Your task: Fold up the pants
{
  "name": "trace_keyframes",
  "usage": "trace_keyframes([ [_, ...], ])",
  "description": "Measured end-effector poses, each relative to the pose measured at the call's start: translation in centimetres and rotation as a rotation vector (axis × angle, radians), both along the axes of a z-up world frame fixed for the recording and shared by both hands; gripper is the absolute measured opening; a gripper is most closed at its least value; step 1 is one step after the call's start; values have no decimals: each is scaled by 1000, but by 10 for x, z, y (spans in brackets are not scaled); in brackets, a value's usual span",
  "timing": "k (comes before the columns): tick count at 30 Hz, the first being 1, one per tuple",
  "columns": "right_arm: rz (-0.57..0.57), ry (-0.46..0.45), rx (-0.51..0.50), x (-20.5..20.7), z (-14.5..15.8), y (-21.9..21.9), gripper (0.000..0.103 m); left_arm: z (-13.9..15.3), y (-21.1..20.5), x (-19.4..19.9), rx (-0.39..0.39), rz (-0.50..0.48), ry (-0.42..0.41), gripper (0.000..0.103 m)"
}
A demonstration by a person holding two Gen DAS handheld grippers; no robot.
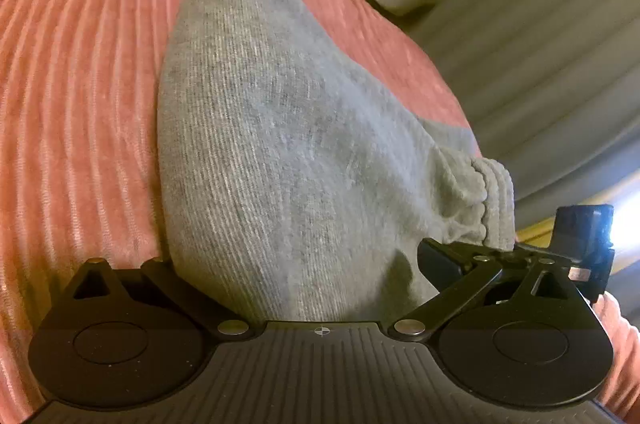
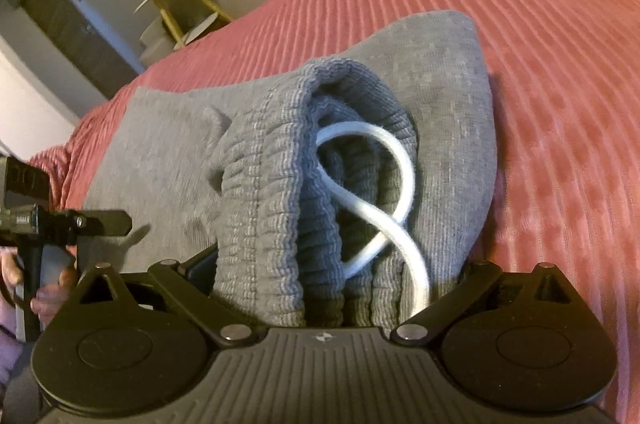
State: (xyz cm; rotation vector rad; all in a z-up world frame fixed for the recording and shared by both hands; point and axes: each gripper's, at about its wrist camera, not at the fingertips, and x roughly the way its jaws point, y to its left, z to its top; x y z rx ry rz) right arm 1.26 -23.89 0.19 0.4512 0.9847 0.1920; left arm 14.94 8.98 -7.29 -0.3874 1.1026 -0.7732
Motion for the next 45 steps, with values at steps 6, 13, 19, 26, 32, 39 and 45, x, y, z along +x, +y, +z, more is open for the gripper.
trace_keyframes([
  [6,-69,38,-3,1,1,2,100,3,17,-4,35,94,24,72],
  [13,-91,77,-93,2,11,21,91,20,12,-22,117,97,-78,53],
  [19,-121,63,-28,-7,13,10,81,20,12,-20,110,82,-92,54],
  [26,-130,85,26,4,1,4,99,13,-2,-16,110,1,-104,78],
  [32,-220,63,-17,-7,18,17,71,25,12,-25,84,66,-99,41],
  [39,-198,-53,-35,-20,65,42,59,62,-6,-44,100,30,-238,39],
  [45,-124,-142,-32,0,101,66,59,90,-14,-34,83,77,-267,39],
])
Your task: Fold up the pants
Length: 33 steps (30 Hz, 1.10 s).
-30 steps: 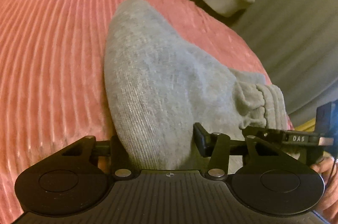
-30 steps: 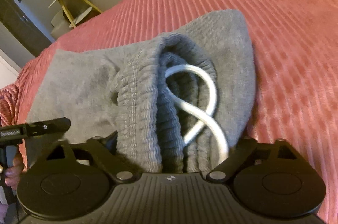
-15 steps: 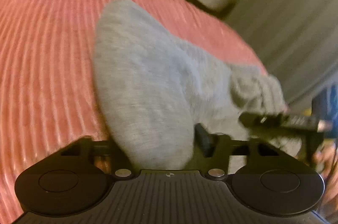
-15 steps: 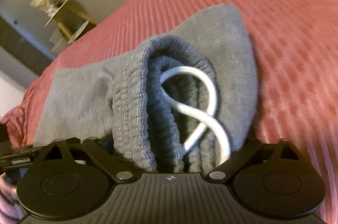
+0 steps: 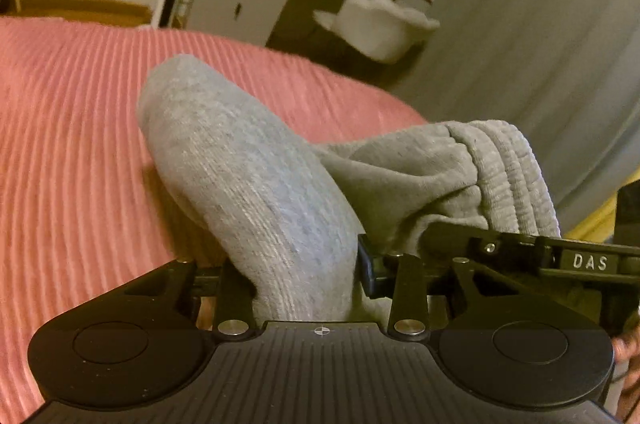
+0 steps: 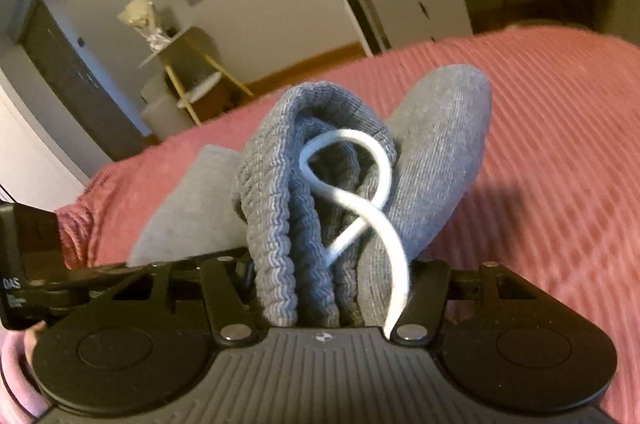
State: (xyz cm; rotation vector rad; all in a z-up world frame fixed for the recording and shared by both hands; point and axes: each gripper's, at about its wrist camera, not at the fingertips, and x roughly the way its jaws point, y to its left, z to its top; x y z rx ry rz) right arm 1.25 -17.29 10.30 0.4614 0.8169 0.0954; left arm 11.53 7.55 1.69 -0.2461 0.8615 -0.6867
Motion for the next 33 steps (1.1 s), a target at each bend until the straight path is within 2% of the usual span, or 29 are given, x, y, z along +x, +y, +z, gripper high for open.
trace_keyframes([
  [4,5,-63,-33,31,18,6,59,19,-1,23,-14,46,-49,39],
  [7,-9,-79,-30,57,21,5,59,23,-4,49,-1,78,-52,39],
  [10,-34,-66,-24,80,15,-1,59,16,-9,70,14,95,-56,40],
  [13,-50,-49,-36,101,1,-4,59,-4,-13,90,42,106,-35,41],
  [15,-59,-28,-59,111,-15,-5,60,-19,-12,101,71,126,-7,44],
  [16,-61,-10,-86,116,-23,-6,63,-27,-9,105,90,149,1,48],
  [17,-71,17,-126,120,-30,-7,65,-34,-3,106,112,171,11,57],
  [19,-130,58,-219,123,-32,-16,75,-43,14,105,140,201,31,66],
  [21,-190,42,-141,106,-28,-37,81,-38,41,91,112,263,-13,71],
  [22,-258,-5,-86,87,-23,-48,91,-34,55,83,113,325,-55,78],
  [23,-321,-61,-61,70,-18,-54,96,-30,65,78,118,385,-84,81],
  [24,-386,-115,-34,51,-14,-59,101,-26,75,75,116,438,-91,81],
  [25,-435,-144,8,35,-12,-62,101,-23,82,72,87,465,-81,80],
  [27,-428,-166,179,9,-18,-61,101,-18,85,63,-13,427,-34,80],
  [28,-383,-166,265,2,-23,-54,101,-16,79,56,-41,378,-20,82],
  [29,-348,-160,310,-2,-27,-46,101,-15,72,50,-52,337,-20,83],
  [30,-318,-152,341,-5,-31,-37,101,-16,64,43,-51,297,-14,84],
  [32,-285,-151,386,-6,-39,-26,101,-22,49,33,-33,255,1,94],
  [33,-275,-135,416,-5,-47,-24,101,-26,42,30,3,254,-4,94],
])
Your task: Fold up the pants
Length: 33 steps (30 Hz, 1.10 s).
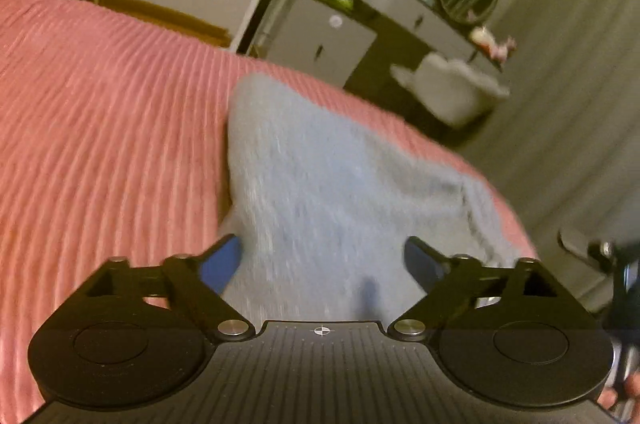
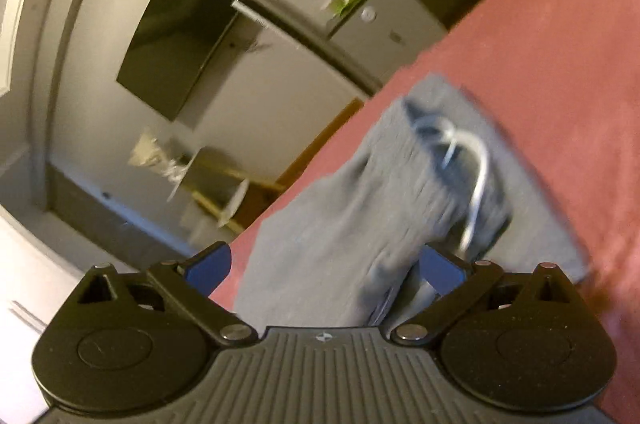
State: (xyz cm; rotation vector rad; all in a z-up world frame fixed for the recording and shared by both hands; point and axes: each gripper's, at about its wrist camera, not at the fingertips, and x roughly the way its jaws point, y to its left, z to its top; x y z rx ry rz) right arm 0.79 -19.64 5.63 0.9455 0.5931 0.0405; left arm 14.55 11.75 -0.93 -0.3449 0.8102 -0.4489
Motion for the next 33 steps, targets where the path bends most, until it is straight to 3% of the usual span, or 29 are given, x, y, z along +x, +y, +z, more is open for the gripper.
trace_keyframes([
  [3,-3,167,21,7,-29,-6,100,-21,-2,4,182,68,54,93],
  [6,-108,250,-169,-4,-27,-14,88,-21,19,-1,119,164,85,92],
  [8,-141,197,-218,-19,-15,-11,92,-14,20,-8,120,184,60,87],
  [10,-133,153,-225,-29,-7,-4,99,-8,16,-9,98,125,35,87],
  [13,-33,141,-184,-23,-15,9,99,-15,1,-14,86,37,57,92],
  [14,-1,149,-165,-14,-20,13,97,-18,-8,-17,129,33,46,92],
  [16,46,156,-127,-14,-27,25,74,-24,-16,-21,209,25,23,95],
  [19,93,79,-13,-5,-18,33,73,-21,1,-22,111,64,65,93],
  [21,107,7,13,3,-8,36,73,-20,13,-21,100,117,81,94],
  [25,70,-39,-80,24,4,38,73,-28,18,-11,76,134,121,95],
  [27,52,-11,-146,35,-5,31,72,-24,18,-7,91,134,105,95],
  [28,39,52,-190,44,-13,30,56,-20,24,-16,105,142,83,94],
  [30,21,156,-202,53,-27,25,35,-9,23,-19,162,184,27,92],
  [32,6,70,-117,38,-23,20,53,5,24,-19,163,200,-44,92],
  [33,-15,13,-81,25,-19,17,76,14,22,-21,136,182,-73,92],
])
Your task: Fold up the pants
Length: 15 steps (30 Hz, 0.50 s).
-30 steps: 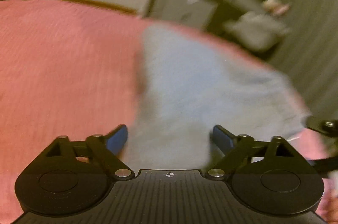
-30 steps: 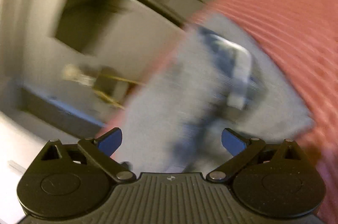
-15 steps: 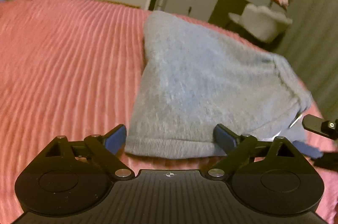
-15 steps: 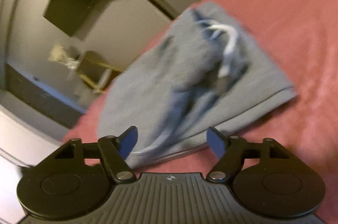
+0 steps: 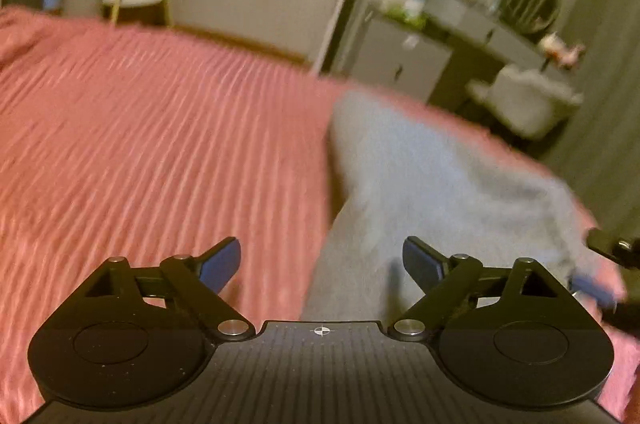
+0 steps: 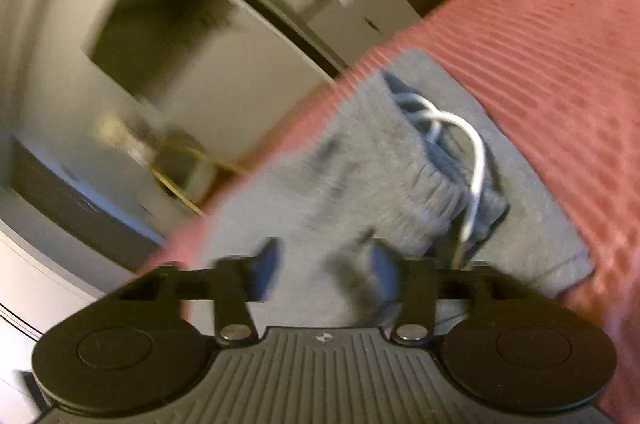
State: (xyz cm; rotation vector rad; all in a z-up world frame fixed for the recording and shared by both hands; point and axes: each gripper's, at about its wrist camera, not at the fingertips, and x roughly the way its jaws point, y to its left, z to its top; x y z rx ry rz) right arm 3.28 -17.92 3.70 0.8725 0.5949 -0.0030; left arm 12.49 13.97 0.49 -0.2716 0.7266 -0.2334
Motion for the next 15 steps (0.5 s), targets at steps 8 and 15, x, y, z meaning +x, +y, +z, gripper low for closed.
trace_keyframes([
  [8,-120,-33,-30,-45,-15,4,95,12,-37,56,-236,-275,-127,95],
  [15,-92,31,-103,-44,-33,0,95,-56,-65,86,50,-292,-49,90],
])
